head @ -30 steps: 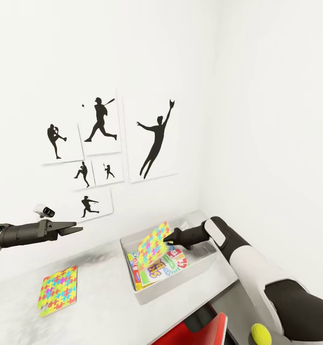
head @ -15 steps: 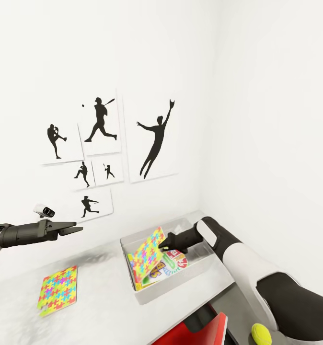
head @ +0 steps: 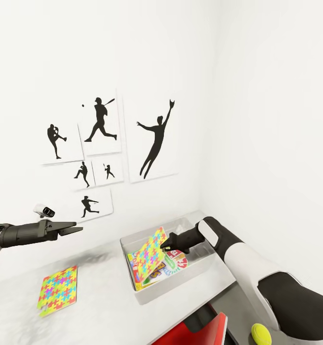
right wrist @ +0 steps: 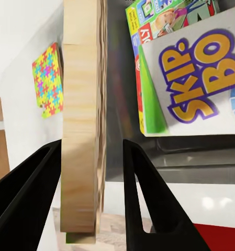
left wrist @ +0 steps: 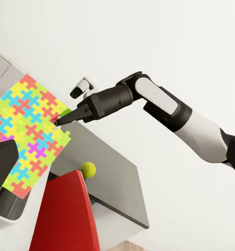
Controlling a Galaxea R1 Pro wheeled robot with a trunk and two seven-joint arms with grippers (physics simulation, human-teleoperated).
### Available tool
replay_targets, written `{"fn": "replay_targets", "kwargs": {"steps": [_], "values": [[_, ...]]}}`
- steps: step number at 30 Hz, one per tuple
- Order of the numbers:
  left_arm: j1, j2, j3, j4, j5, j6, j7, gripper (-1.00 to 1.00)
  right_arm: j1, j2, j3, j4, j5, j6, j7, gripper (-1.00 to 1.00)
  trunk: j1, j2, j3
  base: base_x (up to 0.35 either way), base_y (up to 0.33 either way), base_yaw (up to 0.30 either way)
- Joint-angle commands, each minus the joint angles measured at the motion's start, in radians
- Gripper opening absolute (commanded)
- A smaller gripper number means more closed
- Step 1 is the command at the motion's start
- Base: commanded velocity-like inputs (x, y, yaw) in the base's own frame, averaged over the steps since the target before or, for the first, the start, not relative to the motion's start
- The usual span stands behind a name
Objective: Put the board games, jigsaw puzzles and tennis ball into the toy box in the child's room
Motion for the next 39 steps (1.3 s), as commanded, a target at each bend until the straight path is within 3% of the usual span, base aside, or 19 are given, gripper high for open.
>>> {"fn": "replay_targets", "kwargs": {"steps": [1,23,31,34,39], "values": [[0.0,0.001,-0.002,0.0,0.002,0.011,-0.003,1.0,-0.001,-0.001,0.004,0.0,0.008,0.0,0.01,-1.0,0.0,-0.001,0.0,0.0,0.0,0.0],[0.0,0.001,-0.002,0.001,0.002,0.011,-0.004,1.0,0.0,-0.008,0.006,-0.013,0.012,0.0,0.013,-1.0,0.0,-0.001,0.0,0.0,0.0,0.0],[-0.012,0.002,0.003,-0.019,0.025,0.03,-0.012,1.0,0.002,-0.01,0.005,-0.012,0.012,0.0,0.013,-1.0,0.0,-0.001,-0.006,0.0,0.0,0.0],[-0.038,0.0,0.002,-0.023,0.047,0.037,-0.015,1.0,0.001,-0.009,0.004,-0.013,0.012,0.0,0.014,-1.0,0.0,-0.001,-0.011,0.0,0.0,0.0],[-0.064,-0.009,0.003,-0.025,0.055,0.038,-0.016,1.0,0.001,-0.009,0.003,-0.013,0.012,0.0,0.014,-1.0,0.0,-0.001,-0.019,0.0,0.0,0.0]]}}
